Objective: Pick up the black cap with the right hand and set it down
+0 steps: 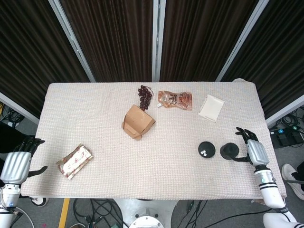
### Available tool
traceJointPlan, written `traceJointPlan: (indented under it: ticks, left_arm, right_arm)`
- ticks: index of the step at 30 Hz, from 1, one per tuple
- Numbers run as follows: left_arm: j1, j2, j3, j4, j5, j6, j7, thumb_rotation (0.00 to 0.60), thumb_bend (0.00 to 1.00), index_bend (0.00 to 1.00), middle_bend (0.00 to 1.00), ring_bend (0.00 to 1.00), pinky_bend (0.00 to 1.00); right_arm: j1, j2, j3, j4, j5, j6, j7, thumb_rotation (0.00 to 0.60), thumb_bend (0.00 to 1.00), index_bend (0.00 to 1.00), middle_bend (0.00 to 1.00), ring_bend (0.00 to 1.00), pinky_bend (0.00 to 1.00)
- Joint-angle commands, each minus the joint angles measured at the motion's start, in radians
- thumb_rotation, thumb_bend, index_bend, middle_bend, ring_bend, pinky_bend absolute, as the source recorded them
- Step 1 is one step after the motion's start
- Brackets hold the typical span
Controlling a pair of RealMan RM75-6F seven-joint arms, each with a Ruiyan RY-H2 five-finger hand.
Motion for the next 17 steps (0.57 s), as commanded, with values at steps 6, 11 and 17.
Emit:
traceJointPlan:
  ticks: [6, 11, 17]
  left_arm:
    - [-0.001, 0.002, -0.001, -0.01, -0.001, 0.0, 0.006, 0.6, 0.04, 0.23, 0.19, 0.12, 0.28]
    - [-0.004, 0.005, -0.001, -0.019, 0.002, -0.003, 0.014, 0.6, 0.04, 0.23, 0.19, 0.12, 0.28]
    - [-0.007, 0.004, -0.002, -0.029, 0.003, -0.005, 0.025, 0.6, 0.04, 0.23, 0.19, 0.12, 0.28]
  right_arm:
    - [-0.106, 0.128, -0.028, -0.163, -0.123, 0.258, -0.115, 0.6, 0.0, 0.07, 0.17, 0.0, 0.0]
    - [-0.191, 0.144, -0.069, -0.186, -0.16, 0.386, -0.263, 0.6, 0.0, 0.07, 0.14, 0.0, 0.0]
    - [-0.256, 0.113, -0.093, -0.146, -0.155, 0.446, -0.282, 0.6, 0.0, 0.07, 0.13, 0.0, 0.0]
